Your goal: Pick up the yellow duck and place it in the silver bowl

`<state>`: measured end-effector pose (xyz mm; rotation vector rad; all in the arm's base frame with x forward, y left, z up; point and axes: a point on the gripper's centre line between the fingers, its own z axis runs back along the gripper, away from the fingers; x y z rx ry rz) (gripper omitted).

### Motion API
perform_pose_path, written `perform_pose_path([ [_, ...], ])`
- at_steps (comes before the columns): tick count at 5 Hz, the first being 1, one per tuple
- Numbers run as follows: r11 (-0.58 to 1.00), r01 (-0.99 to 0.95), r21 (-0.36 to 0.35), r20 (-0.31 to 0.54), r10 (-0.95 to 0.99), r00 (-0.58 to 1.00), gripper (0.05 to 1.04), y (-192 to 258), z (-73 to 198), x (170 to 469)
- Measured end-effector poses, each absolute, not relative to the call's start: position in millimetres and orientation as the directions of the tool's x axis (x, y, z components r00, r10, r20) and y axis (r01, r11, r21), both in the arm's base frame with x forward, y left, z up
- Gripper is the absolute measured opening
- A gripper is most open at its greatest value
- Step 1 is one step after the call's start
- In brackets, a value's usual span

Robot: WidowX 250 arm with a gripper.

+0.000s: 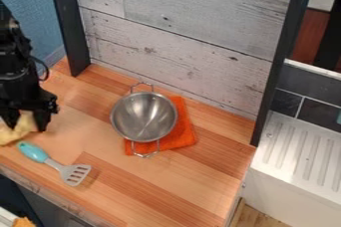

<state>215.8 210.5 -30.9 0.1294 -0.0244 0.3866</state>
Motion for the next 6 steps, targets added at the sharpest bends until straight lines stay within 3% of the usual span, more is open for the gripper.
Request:
perform_pose_path([
  [1, 0.911, -0.384, 0.147, 0.052, 0.381, 0.923, 0.502, 213, -30, 216],
  [2, 0.91, -0.387, 0.149, 0.045, 0.384, 0.922, 0.43, 212, -30, 215],
  [3, 0.921, -0.37, 0.122, -0.028, 0.375, 0.926, 0.419, 207, -24, 209],
  [4, 0.913, -0.389, 0.121, 0.009, 0.391, 0.92, 0.418, 206, 11, 216],
  [6, 0.962, -0.262, 0.08, 0.109, 0.253, 0.961, 0.418, 148, 52, 252],
])
